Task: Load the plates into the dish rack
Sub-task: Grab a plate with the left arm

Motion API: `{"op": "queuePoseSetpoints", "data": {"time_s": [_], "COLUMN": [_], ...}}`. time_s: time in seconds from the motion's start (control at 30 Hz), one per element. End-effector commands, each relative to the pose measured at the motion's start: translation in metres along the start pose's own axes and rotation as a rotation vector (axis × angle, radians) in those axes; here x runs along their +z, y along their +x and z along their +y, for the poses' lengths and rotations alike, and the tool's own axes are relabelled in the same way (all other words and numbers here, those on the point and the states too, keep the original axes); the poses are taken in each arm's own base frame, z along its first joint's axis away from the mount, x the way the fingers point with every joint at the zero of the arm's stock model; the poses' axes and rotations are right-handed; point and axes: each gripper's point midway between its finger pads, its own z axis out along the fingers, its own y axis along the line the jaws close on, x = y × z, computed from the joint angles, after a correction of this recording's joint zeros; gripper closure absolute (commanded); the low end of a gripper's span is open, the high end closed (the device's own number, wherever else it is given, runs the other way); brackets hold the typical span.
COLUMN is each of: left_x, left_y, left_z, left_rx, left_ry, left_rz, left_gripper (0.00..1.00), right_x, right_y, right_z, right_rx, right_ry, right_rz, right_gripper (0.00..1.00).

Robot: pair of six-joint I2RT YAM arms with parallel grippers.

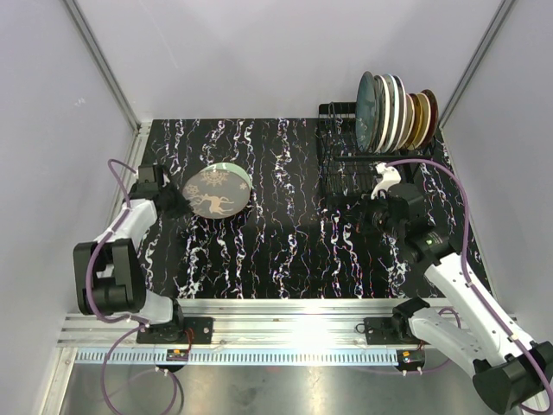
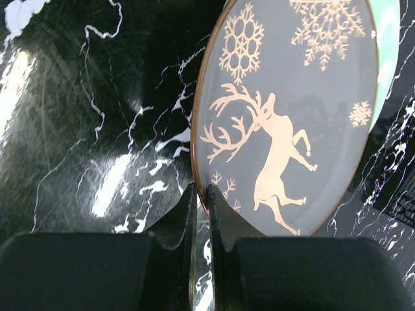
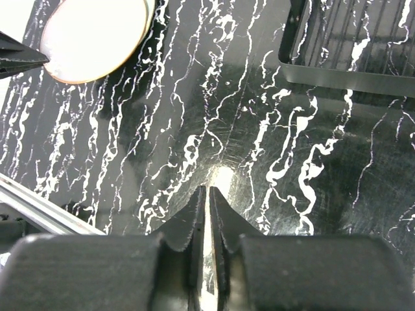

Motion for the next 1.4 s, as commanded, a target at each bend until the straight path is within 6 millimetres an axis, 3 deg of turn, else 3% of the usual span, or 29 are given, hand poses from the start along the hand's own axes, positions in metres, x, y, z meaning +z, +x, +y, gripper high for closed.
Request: {"op": "queuePoseSetpoints", "data": {"time_s": [0.0,0.1,0.3,0.47,0.5,0.53,0.6,0.63,0.9,1.0,1.13,1.37], "left_x": [-0.02,-0.029,-0.045,-0.056,-0.057,-0.058,-0.061,-0.064,-0.071,-0.074,-0.073,-0.07], "left_y": [-0.008,-0.012,-0.019,-0.027,-0.028,-0.028,-0.032,-0.034,-0.047,-0.049,-0.046,-0.039], "left_z": [-0.007,-0.011,-0.023,-0.039,-0.041,-0.044,-0.05,-0.051,-0.062,-0.069,-0.073,-0.075], "left_rx": [0.019,0.026,0.035,0.05,0.057,0.063,0.071,0.072,0.054,0.047,0.043,0.042], "left_ry": [0.019,0.035,0.087,0.15,0.159,0.179,0.2,0.205,0.242,0.275,0.301,0.318], "left_rz": [-0.059,-0.083,-0.116,-0.144,-0.145,-0.142,-0.157,-0.17,-0.224,-0.229,-0.207,-0.173], "left_gripper": [1.0,1.0,1.0,1.0,1.0,1.0,1.0,1.0,1.0,1.0,1.0,1.0], "right_x": [-0.005,-0.002,0.004,0.023,0.027,0.033,0.037,0.042,0.056,0.069,0.096,0.127], "right_y": [-0.017,-0.013,-0.006,0.021,0.013,0.022,0.011,0.016,-0.004,-0.001,0.014,0.026], "right_z": [0.014,0.018,0.038,0.057,0.064,0.062,0.073,0.071,0.073,0.079,0.085,0.1], "right_rx": [-0.011,0.003,0.119,0.178,0.233,0.271,0.375,0.402,0.628,0.744,0.859,0.952], "right_ry": [-0.057,-0.087,-0.18,-0.208,-0.225,-0.226,-0.27,-0.264,-0.282,-0.315,-0.304,-0.302], "right_rz": [-0.055,-0.031,-0.055,-0.014,-0.053,-0.041,-0.092,-0.087,-0.178,-0.146,-0.067,-0.013], "right_gripper": [0.82,0.68,0.66,0.61,0.6,0.6,0.59,0.58,0.54,0.5,0.36,0.33]}}
